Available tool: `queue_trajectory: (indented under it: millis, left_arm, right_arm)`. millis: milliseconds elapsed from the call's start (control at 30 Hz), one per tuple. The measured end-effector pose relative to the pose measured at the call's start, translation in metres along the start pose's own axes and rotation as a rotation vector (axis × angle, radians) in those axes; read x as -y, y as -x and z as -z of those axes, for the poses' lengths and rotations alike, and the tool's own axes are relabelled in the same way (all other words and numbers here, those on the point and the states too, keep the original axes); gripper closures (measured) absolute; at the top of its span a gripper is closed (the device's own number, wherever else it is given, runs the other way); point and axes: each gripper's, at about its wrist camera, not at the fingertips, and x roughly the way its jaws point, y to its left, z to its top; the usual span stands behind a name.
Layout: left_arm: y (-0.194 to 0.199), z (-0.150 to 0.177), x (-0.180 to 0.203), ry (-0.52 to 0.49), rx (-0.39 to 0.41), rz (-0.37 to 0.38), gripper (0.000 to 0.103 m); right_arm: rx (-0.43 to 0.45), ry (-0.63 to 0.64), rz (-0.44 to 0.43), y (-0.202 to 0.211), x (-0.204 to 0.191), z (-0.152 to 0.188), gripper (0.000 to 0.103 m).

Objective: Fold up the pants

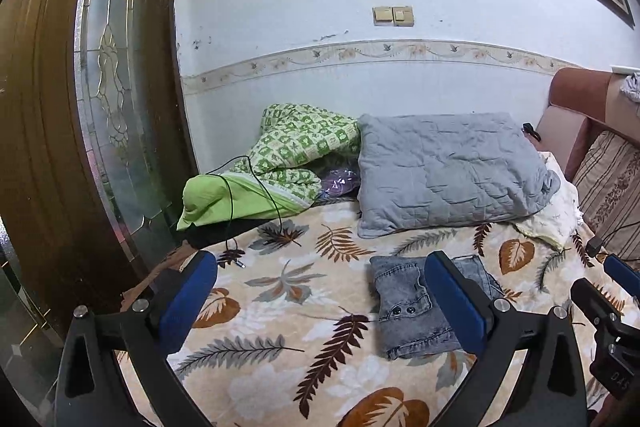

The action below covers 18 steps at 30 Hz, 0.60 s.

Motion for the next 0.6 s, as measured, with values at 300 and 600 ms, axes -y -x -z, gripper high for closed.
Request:
queue_trajectory:
  millis: [300,600]
  left_arm:
    - [-0.005,0.005,-0.006,-0.002,-0.014,-0.007,0.000]
    - [-0.001,0.004,-0.010,0.018,0.005,0.061,0.000]
  right_arm:
    - [-0.050,0.014,-0.017,-0.017,-0.008,0.009,0.028]
    - [-0.083,0.034,-0.029,-0.027,-0.013,0.016,0.028]
